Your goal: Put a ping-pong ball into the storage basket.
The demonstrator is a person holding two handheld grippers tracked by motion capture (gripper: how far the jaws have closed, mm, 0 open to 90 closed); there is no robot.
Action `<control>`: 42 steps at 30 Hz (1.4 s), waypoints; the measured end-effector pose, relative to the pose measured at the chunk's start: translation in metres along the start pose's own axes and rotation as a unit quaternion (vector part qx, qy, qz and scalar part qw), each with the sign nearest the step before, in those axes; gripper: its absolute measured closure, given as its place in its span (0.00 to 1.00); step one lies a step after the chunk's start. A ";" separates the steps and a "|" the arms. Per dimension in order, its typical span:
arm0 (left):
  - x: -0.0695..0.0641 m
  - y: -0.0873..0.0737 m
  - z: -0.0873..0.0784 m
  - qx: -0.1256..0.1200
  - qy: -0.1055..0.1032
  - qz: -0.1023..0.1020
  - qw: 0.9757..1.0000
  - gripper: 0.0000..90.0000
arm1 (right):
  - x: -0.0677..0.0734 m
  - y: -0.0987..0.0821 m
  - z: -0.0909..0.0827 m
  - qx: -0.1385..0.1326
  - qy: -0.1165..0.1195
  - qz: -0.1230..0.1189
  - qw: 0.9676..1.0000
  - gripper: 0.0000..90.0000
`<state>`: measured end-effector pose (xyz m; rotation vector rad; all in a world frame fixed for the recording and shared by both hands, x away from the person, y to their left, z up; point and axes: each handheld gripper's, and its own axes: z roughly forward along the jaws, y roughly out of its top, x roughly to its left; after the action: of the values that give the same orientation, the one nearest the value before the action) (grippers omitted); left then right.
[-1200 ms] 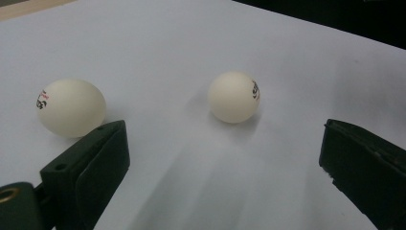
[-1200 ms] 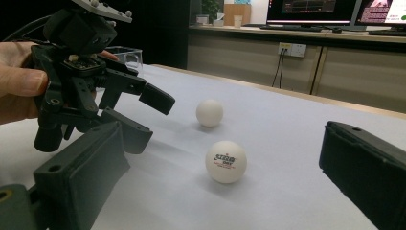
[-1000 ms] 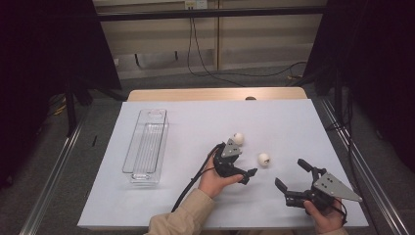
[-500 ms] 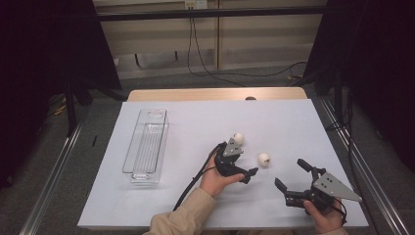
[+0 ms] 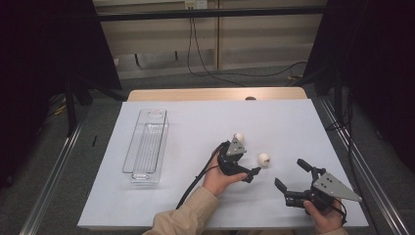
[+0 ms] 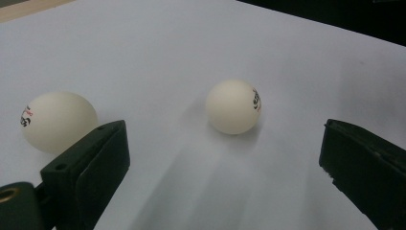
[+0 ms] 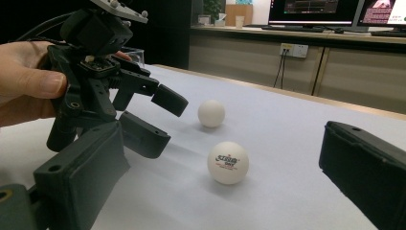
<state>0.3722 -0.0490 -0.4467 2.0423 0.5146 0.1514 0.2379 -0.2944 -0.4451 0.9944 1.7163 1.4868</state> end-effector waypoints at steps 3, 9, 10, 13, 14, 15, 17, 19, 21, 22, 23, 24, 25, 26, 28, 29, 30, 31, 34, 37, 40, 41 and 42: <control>0.000 0.000 0.001 0.001 0.001 0.000 1.000 0.03 | 0.000 0.000 0.000 -0.001 -0.001 0.001 1.000 0.02; 0.000 0.000 0.002 0.003 0.002 0.001 1.000 0.04 | 0.000 0.000 0.000 0.000 0.001 0.000 1.000 0.02; 0.001 0.001 0.002 0.003 0.002 0.002 1.000 0.04 | 0.000 0.000 0.000 0.000 0.001 0.000 1.000 0.02; 0.000 0.002 0.003 0.003 0.004 0.002 1.000 0.04 | 0.000 0.000 0.000 -0.001 0.000 0.000 1.000 0.02; 0.000 0.002 0.004 0.004 0.003 0.002 1.000 0.04 | 0.000 0.000 0.000 -0.001 0.000 0.000 1.000 0.02; 0.000 0.002 0.005 0.005 0.002 0.003 1.000 0.04 | 0.000 0.000 0.000 -0.001 0.001 0.000 1.000 0.02; 0.000 0.002 0.006 0.007 0.002 0.005 1.000 0.04 | 0.000 0.000 0.000 -0.001 0.000 0.000 1.000 0.02; 0.000 0.002 0.006 0.006 0.001 0.004 1.000 0.04 | 0.000 0.000 0.000 -0.001 0.000 0.001 1.000 0.02; 0.000 0.002 0.007 0.006 0.000 0.003 1.000 0.04 | -0.001 0.000 0.000 -0.001 0.000 0.001 1.000 0.02; 0.000 0.002 0.007 0.006 0.000 0.003 1.000 0.04 | -0.001 0.000 0.000 -0.001 -0.001 0.002 1.000 0.02; 0.000 0.002 0.007 0.005 0.001 0.004 1.000 0.04 | -0.001 0.000 0.000 -0.001 -0.001 0.002 1.000 0.02; 0.000 0.003 0.007 0.005 0.000 0.004 1.000 0.04 | -0.001 0.000 0.000 -0.001 -0.001 0.002 1.000 0.02; 0.000 0.003 0.007 0.006 0.000 0.005 1.000 0.04 | -0.001 0.000 0.000 -0.001 0.000 0.002 1.000 0.02; 0.000 0.003 0.007 0.007 0.000 0.005 1.000 0.04 | 0.000 0.000 0.000 -0.001 0.000 0.001 1.000 0.02; 0.000 0.002 0.007 0.006 0.001 0.003 1.000 0.04 | 0.000 0.000 0.000 -0.001 0.001 0.001 1.000 0.02; 0.000 0.003 0.007 0.006 0.002 0.002 1.000 0.04 | 0.000 0.000 0.001 0.000 0.001 0.000 1.000 0.02; 0.000 0.003 0.007 0.006 0.002 0.002 1.000 0.04 | 0.000 0.000 0.001 0.000 0.001 0.001 1.000 0.02; 0.000 0.003 0.007 0.004 0.000 0.005 1.000 0.04 | 0.000 0.000 0.001 0.000 0.001 0.001 1.000 0.02; 0.000 0.003 0.008 0.004 0.001 0.006 1.000 0.04 | 0.000 0.000 0.001 0.000 0.001 0.001 1.000 0.02; 0.000 0.004 0.009 0.006 0.002 0.007 1.000 0.04 | 0.000 0.000 0.001 -0.001 0.000 0.001 1.000 0.02; 0.000 0.004 0.010 0.005 0.002 0.006 1.000 0.04 | 0.000 0.000 0.001 0.000 0.001 0.001 1.000 0.02; 0.000 0.005 0.010 0.005 0.004 0.007 1.000 0.04 | 0.000 0.000 0.001 0.001 0.001 0.000 1.000 0.02; 0.000 0.005 0.010 0.005 0.001 0.006 1.000 0.04 | 0.000 0.000 0.001 0.001 0.001 0.001 1.000 0.02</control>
<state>0.3768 -0.0594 -0.4478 2.0552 0.5063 0.1586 0.2387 -0.2938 -0.4453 0.9955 1.7183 1.4886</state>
